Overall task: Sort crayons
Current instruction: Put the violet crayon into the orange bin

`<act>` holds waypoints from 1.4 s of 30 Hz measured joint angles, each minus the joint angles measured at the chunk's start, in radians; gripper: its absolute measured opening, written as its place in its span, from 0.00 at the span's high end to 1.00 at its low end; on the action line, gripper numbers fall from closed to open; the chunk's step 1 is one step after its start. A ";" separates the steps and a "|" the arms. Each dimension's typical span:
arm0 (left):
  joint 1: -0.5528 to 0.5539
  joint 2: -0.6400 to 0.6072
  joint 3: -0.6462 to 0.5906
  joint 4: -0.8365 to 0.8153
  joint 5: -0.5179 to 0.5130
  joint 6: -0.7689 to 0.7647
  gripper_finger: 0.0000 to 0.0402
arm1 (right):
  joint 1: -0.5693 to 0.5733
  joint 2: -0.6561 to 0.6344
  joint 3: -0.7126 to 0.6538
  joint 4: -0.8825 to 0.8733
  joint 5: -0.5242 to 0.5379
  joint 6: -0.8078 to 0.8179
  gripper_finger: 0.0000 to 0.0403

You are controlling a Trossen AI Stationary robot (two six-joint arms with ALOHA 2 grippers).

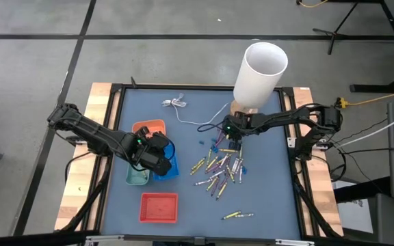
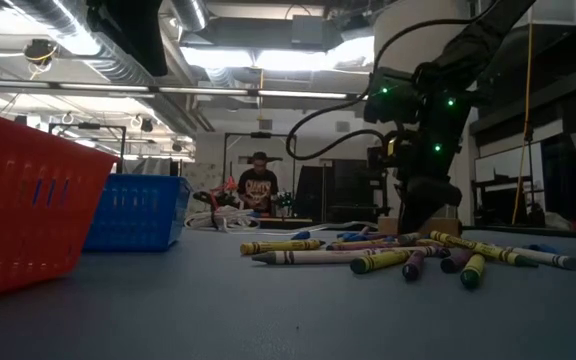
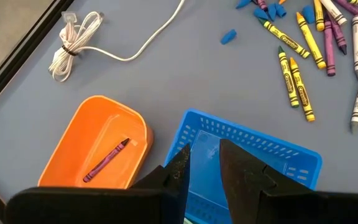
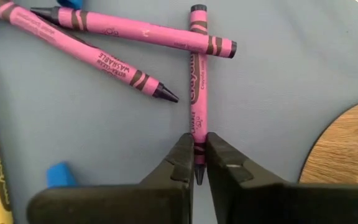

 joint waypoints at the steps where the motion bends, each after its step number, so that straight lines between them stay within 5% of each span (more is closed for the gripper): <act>1: 0.000 0.000 0.000 0.000 0.000 0.000 0.83 | 0.000 0.000 0.000 0.000 0.000 0.000 0.94; 11: 0.000 0.000 0.000 0.002 0.000 0.000 0.83 | 0.001 0.001 0.019 -0.034 0.003 -0.002 0.94; 32: -0.001 0.000 0.000 -0.007 0.015 0.001 0.83 | 0.003 0.004 0.385 -0.362 -0.028 -0.002 0.94; 42: -0.040 -0.092 0.000 -0.032 0.065 0.053 0.83 | 0.002 0.002 0.471 -0.167 -0.138 -0.002 0.94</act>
